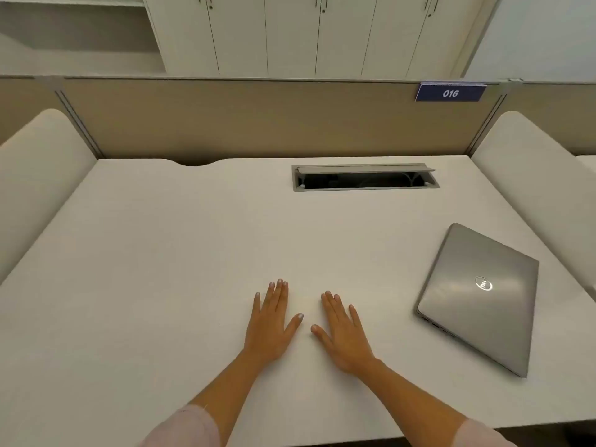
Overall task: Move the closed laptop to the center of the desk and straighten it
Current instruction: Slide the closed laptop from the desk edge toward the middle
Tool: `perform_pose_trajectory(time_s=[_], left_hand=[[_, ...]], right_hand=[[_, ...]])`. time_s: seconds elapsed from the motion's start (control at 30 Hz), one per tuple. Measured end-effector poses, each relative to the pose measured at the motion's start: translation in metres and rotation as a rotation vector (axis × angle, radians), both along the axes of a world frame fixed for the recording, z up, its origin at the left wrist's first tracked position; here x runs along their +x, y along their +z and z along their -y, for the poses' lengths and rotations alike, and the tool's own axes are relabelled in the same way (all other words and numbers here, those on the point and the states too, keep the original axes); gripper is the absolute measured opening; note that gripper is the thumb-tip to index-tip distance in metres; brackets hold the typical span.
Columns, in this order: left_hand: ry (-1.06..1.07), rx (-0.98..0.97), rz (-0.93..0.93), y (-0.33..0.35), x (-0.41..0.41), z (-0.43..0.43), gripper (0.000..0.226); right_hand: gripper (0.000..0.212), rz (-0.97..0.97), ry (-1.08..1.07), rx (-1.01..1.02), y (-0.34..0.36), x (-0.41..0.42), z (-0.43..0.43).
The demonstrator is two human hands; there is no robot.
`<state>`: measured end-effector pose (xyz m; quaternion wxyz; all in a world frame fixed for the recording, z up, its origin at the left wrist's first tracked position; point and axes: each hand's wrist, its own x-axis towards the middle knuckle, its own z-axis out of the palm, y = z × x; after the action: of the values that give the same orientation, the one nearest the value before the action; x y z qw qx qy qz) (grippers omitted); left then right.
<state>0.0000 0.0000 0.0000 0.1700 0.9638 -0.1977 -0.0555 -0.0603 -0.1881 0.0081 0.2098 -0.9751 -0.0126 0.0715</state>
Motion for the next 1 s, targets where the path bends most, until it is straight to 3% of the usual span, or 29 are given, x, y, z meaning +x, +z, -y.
perform_pose_trajectory(time_s=[0.27,0.5,1.0], left_hand=[[0.010,0.058,0.007,-0.008,-0.011,-0.003,0.072],[0.010,0.020,0.007,-0.007,-0.013,-0.004,0.071],[-0.129,-0.138,0.000,0.007,0.005,0.028,0.066]], right_hand=[[0.068,0.068,-0.021,-0.116,-0.010,-0.006,-0.004],[0.067,0.099,-0.035,-0.094,-0.012,-0.009,-0.006],[0.053,0.220,-0.247,0.138,0.010,0.001,0.011]])
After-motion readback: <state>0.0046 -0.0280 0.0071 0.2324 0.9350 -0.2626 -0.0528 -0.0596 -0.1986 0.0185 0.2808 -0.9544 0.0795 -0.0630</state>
